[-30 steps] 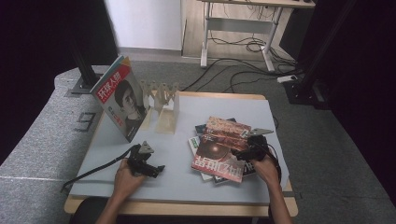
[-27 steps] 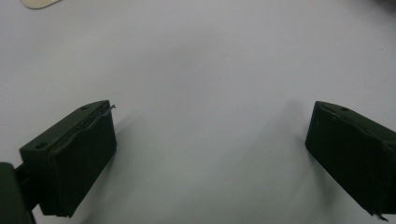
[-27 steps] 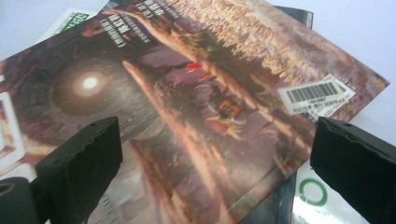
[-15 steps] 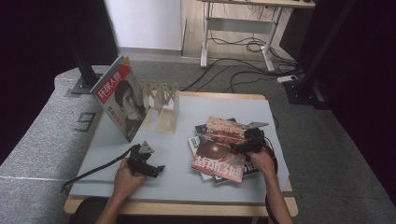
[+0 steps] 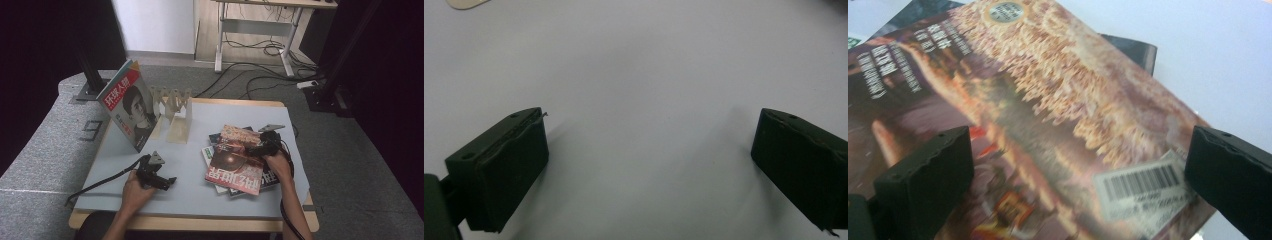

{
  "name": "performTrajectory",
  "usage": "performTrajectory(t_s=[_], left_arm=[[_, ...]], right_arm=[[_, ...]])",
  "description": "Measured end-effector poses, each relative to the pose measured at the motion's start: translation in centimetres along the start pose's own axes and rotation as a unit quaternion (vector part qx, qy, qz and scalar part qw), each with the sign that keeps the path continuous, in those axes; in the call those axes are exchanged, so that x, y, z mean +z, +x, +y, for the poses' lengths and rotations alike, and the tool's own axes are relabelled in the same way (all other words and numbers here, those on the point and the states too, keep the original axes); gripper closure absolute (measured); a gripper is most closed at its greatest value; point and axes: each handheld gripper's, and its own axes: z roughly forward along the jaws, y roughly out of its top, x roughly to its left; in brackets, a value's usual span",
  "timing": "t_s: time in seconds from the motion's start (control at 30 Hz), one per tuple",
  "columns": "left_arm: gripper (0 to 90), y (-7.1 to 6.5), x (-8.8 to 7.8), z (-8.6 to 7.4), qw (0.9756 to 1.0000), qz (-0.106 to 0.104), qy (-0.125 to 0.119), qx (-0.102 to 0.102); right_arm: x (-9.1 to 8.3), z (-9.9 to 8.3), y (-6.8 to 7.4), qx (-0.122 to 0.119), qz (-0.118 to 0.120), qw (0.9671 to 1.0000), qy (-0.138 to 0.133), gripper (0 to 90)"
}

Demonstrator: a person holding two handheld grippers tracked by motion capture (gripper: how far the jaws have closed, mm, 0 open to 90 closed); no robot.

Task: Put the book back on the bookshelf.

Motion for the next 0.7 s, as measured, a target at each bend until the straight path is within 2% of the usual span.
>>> performTrajectory(t_s=[0.57, 0.7], left_arm=[[1.2, 0.0, 0.0, 0.0, 1.0, 0.0, -0.001, -0.001], [1.3, 0.0, 0.0, 0.0, 1.0, 0.0, -0.001, -0.001]], right_arm=[[1.9, 1.8, -1.7, 0.002, 0.009, 0.9999, 0.005, 0.0], [2.3, 1.9, -2.1, 0.017, 0.027, 0.9995, 0.007, 0.0]])
